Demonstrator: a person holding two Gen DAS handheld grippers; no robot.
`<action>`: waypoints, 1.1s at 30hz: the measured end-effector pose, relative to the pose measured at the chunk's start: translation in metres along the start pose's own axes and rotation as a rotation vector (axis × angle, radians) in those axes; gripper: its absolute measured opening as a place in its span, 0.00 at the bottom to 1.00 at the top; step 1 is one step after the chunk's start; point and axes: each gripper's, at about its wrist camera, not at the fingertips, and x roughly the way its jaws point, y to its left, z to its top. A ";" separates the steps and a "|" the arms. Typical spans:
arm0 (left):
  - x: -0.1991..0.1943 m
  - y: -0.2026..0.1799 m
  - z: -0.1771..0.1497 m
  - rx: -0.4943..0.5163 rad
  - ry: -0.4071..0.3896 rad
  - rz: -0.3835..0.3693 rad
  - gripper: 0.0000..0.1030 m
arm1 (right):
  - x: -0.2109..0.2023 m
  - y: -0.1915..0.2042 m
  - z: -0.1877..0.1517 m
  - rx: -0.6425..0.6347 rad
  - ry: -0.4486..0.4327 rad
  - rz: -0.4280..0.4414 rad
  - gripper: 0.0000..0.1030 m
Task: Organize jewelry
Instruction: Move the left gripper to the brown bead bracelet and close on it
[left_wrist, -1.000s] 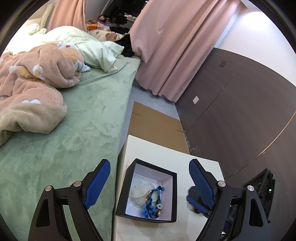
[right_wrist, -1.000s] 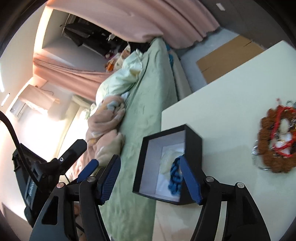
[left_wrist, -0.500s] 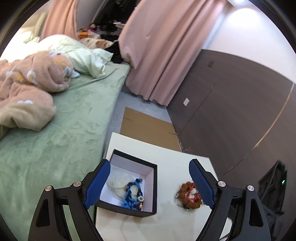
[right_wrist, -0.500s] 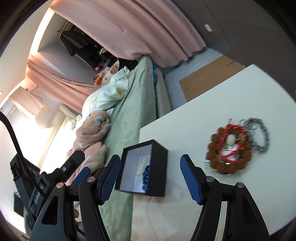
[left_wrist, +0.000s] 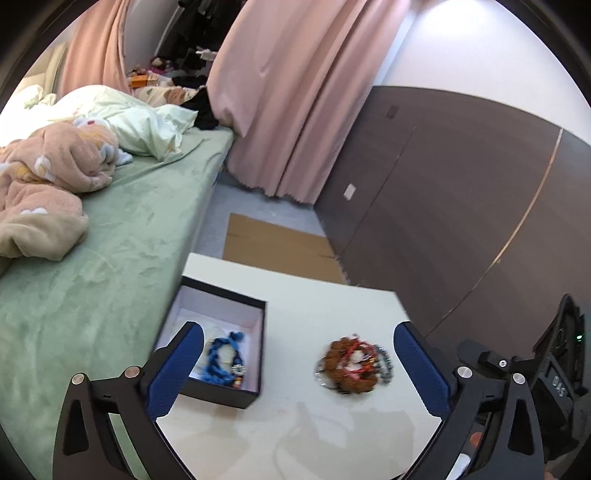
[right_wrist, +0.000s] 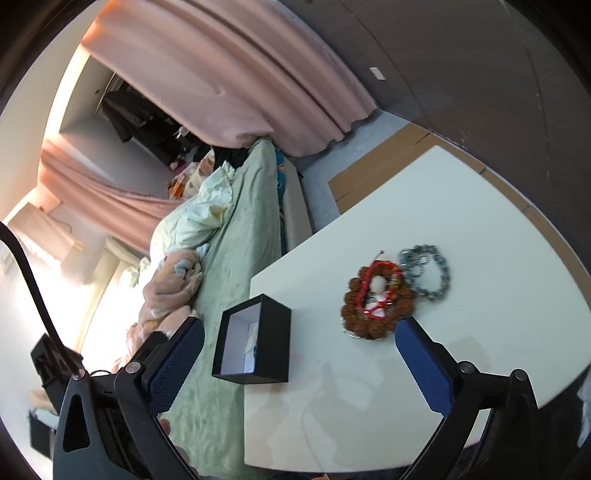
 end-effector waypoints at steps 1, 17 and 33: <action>-0.001 -0.003 -0.001 0.010 0.000 -0.003 1.00 | -0.004 -0.003 0.000 0.004 -0.005 -0.003 1.00; 0.028 -0.033 -0.025 0.100 0.127 0.006 1.00 | -0.051 -0.047 0.019 0.051 -0.081 -0.097 1.00; 0.078 -0.051 -0.040 0.144 0.260 -0.044 0.57 | -0.021 -0.084 0.023 0.197 0.034 -0.108 0.68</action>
